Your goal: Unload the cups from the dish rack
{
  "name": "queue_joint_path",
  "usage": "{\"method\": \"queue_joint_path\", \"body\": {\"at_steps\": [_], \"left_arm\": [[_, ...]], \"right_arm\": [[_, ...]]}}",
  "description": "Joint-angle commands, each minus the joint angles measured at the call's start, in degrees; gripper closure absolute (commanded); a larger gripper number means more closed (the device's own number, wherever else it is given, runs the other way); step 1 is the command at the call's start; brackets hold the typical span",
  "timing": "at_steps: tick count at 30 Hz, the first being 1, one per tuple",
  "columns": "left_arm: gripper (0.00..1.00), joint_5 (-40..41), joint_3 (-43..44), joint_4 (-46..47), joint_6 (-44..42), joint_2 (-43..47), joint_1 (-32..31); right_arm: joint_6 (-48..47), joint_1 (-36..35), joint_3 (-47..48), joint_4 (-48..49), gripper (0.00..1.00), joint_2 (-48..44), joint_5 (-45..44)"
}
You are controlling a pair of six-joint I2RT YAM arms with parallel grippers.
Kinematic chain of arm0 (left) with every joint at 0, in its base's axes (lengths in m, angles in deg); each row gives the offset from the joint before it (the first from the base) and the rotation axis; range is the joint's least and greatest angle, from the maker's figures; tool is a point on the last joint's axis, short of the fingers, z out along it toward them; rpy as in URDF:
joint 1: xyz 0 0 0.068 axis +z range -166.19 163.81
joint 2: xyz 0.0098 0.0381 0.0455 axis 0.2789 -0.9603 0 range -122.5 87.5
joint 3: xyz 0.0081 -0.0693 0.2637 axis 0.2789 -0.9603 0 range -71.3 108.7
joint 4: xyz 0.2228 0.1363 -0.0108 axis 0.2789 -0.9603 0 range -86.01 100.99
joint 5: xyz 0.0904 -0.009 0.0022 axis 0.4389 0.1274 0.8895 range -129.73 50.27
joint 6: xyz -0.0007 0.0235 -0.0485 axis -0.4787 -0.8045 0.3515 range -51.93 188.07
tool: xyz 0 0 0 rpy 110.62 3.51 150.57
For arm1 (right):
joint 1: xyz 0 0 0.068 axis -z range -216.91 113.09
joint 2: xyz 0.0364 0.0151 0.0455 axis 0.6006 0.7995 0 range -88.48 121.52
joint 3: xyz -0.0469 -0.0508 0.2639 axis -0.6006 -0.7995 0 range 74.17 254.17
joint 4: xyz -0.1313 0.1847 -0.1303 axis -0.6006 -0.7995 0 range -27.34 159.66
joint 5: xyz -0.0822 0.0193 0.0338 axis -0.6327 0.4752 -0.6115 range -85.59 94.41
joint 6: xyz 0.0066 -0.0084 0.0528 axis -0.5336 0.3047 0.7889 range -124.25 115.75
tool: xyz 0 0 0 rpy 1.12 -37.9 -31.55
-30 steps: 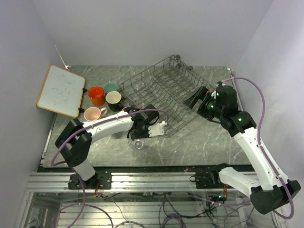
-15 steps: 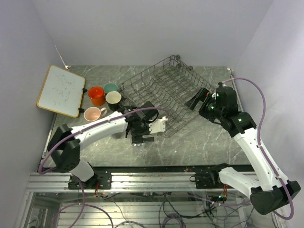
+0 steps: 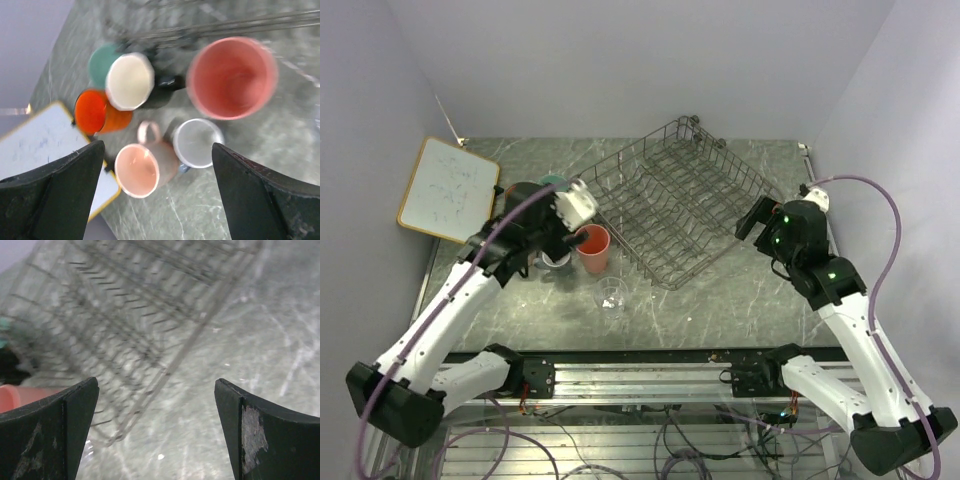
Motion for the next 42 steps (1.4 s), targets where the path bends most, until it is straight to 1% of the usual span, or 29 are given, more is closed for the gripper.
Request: {"method": "queue_joint_path", "body": {"at_steps": [1, 3, 4, 6, 8, 9, 13, 15, 16, 19, 23, 25, 29, 31, 33, 36, 40, 42], "left_arm": [[0.01, -9.4, -3.0, 10.1, 4.5, 0.6, 15.8], [0.01, -13.2, -5.1, 12.9, 7.7, 2.2, 22.0], [0.01, -14.3, -6.8, 14.6, 9.0, 3.2, 24.2], [0.01, -13.8, -10.4, 18.1, 11.3, 5.6, 26.9], [0.01, -11.5, -13.5, 20.4, 13.3, 8.1, 27.7], [0.01, -11.2, -14.3, 20.1, 13.6, 8.6, 27.7], [0.01, -11.1, -15.5, 18.2, 17.3, 9.0, 27.7], [0.01, -7.0, -17.3, 21.2, 24.3, 9.6, 27.7], [0.01, -6.0, -18.5, 22.6, 26.7, 10.1, 27.7], [0.01, -8.2, -23.4, 26.1, 28.7, 12.8, 27.8], [0.01, -11.2, -31.2, 32.9, 28.4, 16.5, 27.8], [0.01, -11.2, -34.7, 36.2, 27.4, 16.8, 27.9], [0.01, -9.4, -39.1, 41.0, 26.9, 15.7, 28.3], [0.01, -9.0, -41.1, 43.8, 28.7, 16.1, 28.5], [0.01, -10.7, -43.0, 45.3, 28.5, 16.7, 28.6], [0.01, -10.8, -47.1, 48.2, 28.3, 19.4, 28.7], [0.01, -5.2, -52.7, 50.9, 30.7, 27.0, 28.7], [0.01, -3.2, -54.2, 50.5, 31.5, 30.5, 28.7]], "right_arm": [[-2.7, 0.4, -9.7, 8.1, 0.00, -1.0, -13.3], [-5.2, 0.4, -15.3, 15.2, 0.00, -2.8, -14.3], [-4.8, 0.4, -17.6, 17.4, 0.00, -3.4, -16.0], [-8.4, 0.5, -20.9, 21.9, 0.00, -4.1, -17.5], [-12.5, 0.4, -22.3, 24.1, 0.00, -3.4, -19.1], [-13.2, 0.4, -21.9, 23.3, 0.00, -2.5, -20.9], [-12.4, 0.4, -21.2, 19.7, 0.00, 2.1, -27.7], [-12.4, 0.5, -23.6, 21.6, 0.00, 0.9, -29.8], [-13.3, 0.4, -25.2, 23.5, 0.00, -0.9, -30.0], [-16.6, 0.4, -31.4, 30.4, 0.00, -8.6, -28.8], [-23.1, 0.5, -39.8, 38.5, 0.00, -18.3, -24.5], [-25.3, 0.4, -42.9, 40.4, 0.00, -22.9, -23.4], [-26.6, 0.4, -46.7, 40.9, 0.00, -31.0, -26.7], [-29.0, 0.5, -48.2, 41.1, 0.00, -33.4, -24.7], [-30.4, 0.4, -49.2, 41.7, 0.00, -33.4, -24.7], [-25.9, 0.5, -49.7, 41.9, 0.00, -29.3, -27.9], [-28.6, 0.5, -52.5, 48.1, 0.00, -23.2, -25.0], [-27.5, 0.5, -53.7, 49.3, 0.00, -21.8, -26.0]]}}
